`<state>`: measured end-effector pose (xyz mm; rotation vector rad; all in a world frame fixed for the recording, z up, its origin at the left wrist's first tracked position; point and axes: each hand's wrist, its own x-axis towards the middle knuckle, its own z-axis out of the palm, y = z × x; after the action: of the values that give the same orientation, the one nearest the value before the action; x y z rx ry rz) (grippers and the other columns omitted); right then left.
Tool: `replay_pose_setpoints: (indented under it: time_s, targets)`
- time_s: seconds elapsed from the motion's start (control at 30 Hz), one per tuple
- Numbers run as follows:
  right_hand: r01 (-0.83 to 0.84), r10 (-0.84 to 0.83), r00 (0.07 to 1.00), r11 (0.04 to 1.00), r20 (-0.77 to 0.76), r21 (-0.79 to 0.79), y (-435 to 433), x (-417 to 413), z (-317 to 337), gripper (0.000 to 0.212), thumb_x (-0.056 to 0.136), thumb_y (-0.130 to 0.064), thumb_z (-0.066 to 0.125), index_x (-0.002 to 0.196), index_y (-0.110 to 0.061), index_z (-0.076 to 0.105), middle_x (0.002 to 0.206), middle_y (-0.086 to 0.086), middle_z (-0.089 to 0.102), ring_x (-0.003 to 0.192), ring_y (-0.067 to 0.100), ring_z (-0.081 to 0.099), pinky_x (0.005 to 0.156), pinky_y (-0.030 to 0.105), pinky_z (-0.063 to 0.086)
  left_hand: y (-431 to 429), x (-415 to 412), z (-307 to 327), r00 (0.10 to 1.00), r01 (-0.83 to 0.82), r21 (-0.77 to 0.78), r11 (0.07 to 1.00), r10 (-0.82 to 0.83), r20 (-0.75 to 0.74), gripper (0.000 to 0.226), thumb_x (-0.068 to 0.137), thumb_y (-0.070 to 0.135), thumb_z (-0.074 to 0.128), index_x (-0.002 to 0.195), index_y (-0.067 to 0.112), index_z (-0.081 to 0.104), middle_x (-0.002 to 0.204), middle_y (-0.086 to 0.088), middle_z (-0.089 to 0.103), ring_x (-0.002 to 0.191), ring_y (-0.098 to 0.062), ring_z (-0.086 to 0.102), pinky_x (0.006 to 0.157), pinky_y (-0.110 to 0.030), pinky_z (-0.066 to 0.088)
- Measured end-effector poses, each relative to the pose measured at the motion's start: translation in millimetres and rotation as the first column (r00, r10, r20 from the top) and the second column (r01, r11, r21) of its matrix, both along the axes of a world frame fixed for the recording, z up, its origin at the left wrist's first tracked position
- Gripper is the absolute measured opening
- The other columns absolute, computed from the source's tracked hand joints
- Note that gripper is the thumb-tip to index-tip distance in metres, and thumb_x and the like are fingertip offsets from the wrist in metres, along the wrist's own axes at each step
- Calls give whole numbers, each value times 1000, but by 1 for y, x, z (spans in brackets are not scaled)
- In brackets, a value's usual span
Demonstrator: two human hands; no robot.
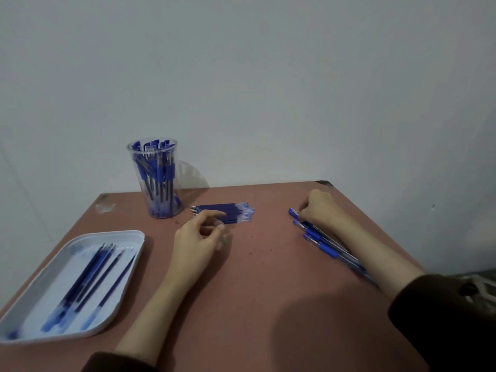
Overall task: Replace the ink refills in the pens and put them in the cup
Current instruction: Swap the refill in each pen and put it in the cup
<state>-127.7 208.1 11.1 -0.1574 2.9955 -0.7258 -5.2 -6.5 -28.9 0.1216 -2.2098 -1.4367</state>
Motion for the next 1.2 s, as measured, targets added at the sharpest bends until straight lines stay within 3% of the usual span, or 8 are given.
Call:
replay_pose_setpoints:
  time_s: [0.3, 0.43, 0.57, 0.67, 0.77, 0.93, 1.07, 1.2]
  targets:
    - [20, -18, 999, 997, -32, 73, -11, -3, 0, 40, 85, -13, 59, 55, -9, 33, 56, 5, 36, 49, 19, 32, 46, 27, 23, -2, 2, 0, 1000, 4, -9, 1000, -4, -20, 33, 86, 3, 61, 86, 36, 64, 82, 11, 67, 65, -1, 59, 63, -20, 51]
    - [-62, 66, 985, 998, -160, 33, -21, 0, 4, 32, 89, -31, 60, 72, -4, 53, 71, 8, 56, 65, 25, 52, 55, 29, 36, -3, 2, 1, 1000, -3, 19, 1000, 4, -31, 30, 86, 4, 61, 89, 33, 66, 82, 10, 67, 69, -5, 61, 66, -26, 54]
    - [-300, 278, 912, 953, -301, -31, -46, 21, 11, 7, 87, -22, 53, 91, -19, 57, 87, 1, 62, 81, 22, 56, 65, 32, 40, -7, 6, 2, 997, -37, 31, 999, 38, -61, 29, 87, 6, 61, 89, 34, 66, 83, 9, 68, 69, -5, 60, 62, -17, 49]
    - [-435, 419, 849, 900, -321, 26, -67, 48, 4, 13, 91, -34, 52, 95, -28, 63, 83, -10, 63, 78, 17, 56, 62, 29, 39, -10, 13, 2, 996, -49, -10, 999, 48, -80, 30, 85, 3, 62, 98, 29, 65, 91, 10, 66, 73, 3, 58, 63, -8, 45]
    - [-497, 506, 779, 858, -370, 127, -81, 64, -11, 25, 94, -44, 49, 107, -32, 67, 102, -11, 69, 99, 16, 59, 74, 31, 42, -15, 18, 0, 993, -70, -46, 997, 65, -96, 33, 84, 4, 63, 110, 25, 65, 102, 9, 64, 81, 4, 58, 72, -11, 47]
    - [-529, 508, 743, 844, -436, 82, -86, 65, -29, 28, 94, -50, 48, 113, -40, 65, 105, -16, 70, 99, 11, 61, 73, 31, 42, -18, 17, -3, 998, -65, -163, 984, 62, -26, 27, 88, 13, 63, 114, 22, 69, 104, 9, 67, 88, -4, 63, 80, -13, 46]
    - [-535, 506, 732, 841, -456, 73, -84, 68, -29, 27, 93, -52, 48, 114, -46, 64, 101, -18, 71, 95, 8, 61, 67, 29, 36, -18, 15, -2, 998, -65, -191, 979, 62, -24, 21, 89, 12, 64, 108, 15, 72, 93, 11, 66, 78, 7, 59, 72, -1, 41]
    - [-511, 503, 738, 852, -451, 114, -84, 70, -26, 28, 91, -58, 46, 114, -52, 61, 100, -20, 70, 95, 10, 61, 65, 28, 31, -21, 13, -2, 997, -79, -190, 979, 75, -26, 19, 87, 15, 67, 104, 16, 74, 94, 8, 72, 80, 3, 63, 74, -3, 43]
